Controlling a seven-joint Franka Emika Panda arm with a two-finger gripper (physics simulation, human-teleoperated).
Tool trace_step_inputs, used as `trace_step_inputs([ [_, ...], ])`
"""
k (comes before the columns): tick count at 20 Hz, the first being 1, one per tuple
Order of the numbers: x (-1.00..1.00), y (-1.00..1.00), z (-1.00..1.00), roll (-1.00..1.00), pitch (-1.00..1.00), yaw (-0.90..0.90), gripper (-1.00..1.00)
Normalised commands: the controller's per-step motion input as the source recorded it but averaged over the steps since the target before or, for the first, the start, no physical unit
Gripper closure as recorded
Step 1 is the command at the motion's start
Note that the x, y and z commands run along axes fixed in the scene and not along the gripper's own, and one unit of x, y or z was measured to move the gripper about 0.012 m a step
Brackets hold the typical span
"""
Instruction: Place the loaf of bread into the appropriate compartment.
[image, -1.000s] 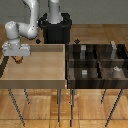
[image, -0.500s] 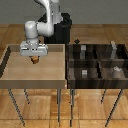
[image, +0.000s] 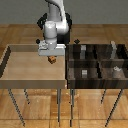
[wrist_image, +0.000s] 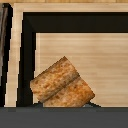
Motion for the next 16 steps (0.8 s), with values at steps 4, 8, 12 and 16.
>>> trace_step_inputs([
  [4,0.0,1.0,0.0,0.0,0.0,0.0,1.0],
  [8,0.0,1.0,0.0,0.0,0.0,0.0,1.0],
  [12,0.0,1.0,0.0,0.0,0.0,0.0,1.0],
  [16,0.0,1.0,0.0,0.0,0.0,0.0,1.0],
])
